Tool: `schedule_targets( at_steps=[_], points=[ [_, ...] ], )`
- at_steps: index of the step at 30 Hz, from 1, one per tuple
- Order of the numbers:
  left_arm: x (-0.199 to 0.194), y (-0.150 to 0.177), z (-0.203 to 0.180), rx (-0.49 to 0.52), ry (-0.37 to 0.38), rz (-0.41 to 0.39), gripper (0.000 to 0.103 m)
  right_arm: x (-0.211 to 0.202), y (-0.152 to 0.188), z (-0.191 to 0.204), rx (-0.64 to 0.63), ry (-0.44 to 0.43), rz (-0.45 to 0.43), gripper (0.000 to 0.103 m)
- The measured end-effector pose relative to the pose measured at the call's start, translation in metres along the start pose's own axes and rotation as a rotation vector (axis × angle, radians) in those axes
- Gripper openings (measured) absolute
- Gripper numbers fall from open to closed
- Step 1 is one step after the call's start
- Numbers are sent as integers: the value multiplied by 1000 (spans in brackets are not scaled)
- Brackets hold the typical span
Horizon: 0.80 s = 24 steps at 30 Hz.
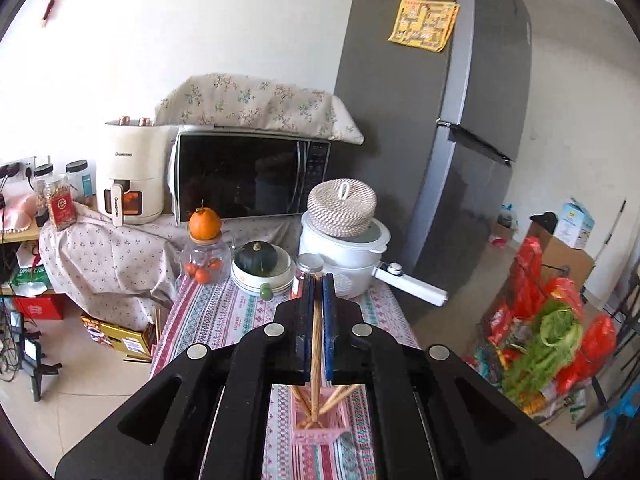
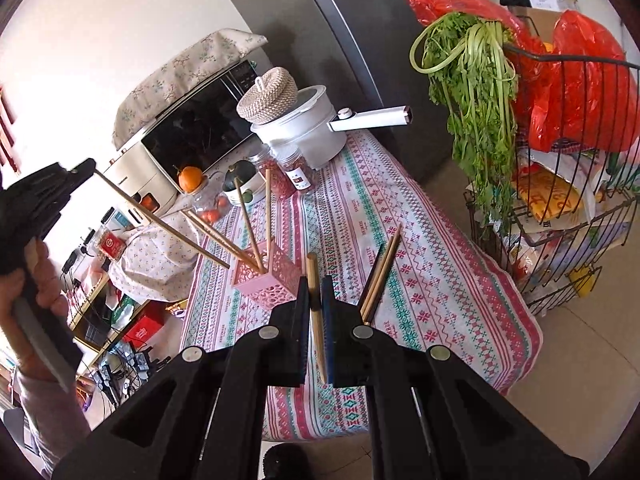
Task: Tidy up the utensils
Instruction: 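Lower the held chopsticks into the pink basket and open both tools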
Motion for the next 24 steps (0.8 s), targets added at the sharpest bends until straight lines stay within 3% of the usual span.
schedule_targets(
  at_steps=[2, 5, 11, 14, 18, 22, 24],
  points=[
    [18, 7, -1, 0, -21, 27, 4, 3, -2, -1, 7, 0, 5, 6],
    [38, 24, 9, -62, 7, 91, 4, 7, -6, 0, 14, -3, 9, 6],
    [2, 44, 41, -132, -43, 29, 5, -2, -19, 20, 4, -39, -32, 6],
    [-11, 61, 54, -160, -44, 38, 11, -8, -30, 40, -6, -70, -65, 6],
    [-11, 105, 66, -195, -49, 118, 13, -7, -47, 68, -8, -105, -109, 6],
    [0, 158, 76, -181, -124, 206, 13, 4, -63, 98, -22, -111, -157, 6],
    [5, 169, 78, -171, -132, 238, 13, 12, -68, 110, -32, -103, -174, 6]
  ],
)
Point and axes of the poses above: each gripper's, at about its wrist camera, not at the fingertips, and x roughly the way its jaws point, z to its left, y to its underside, the point moved 1 cm from there along x, roughly the way its jaws point, and after that the axes turned 11 degrees about x, right-handed, at the moved point
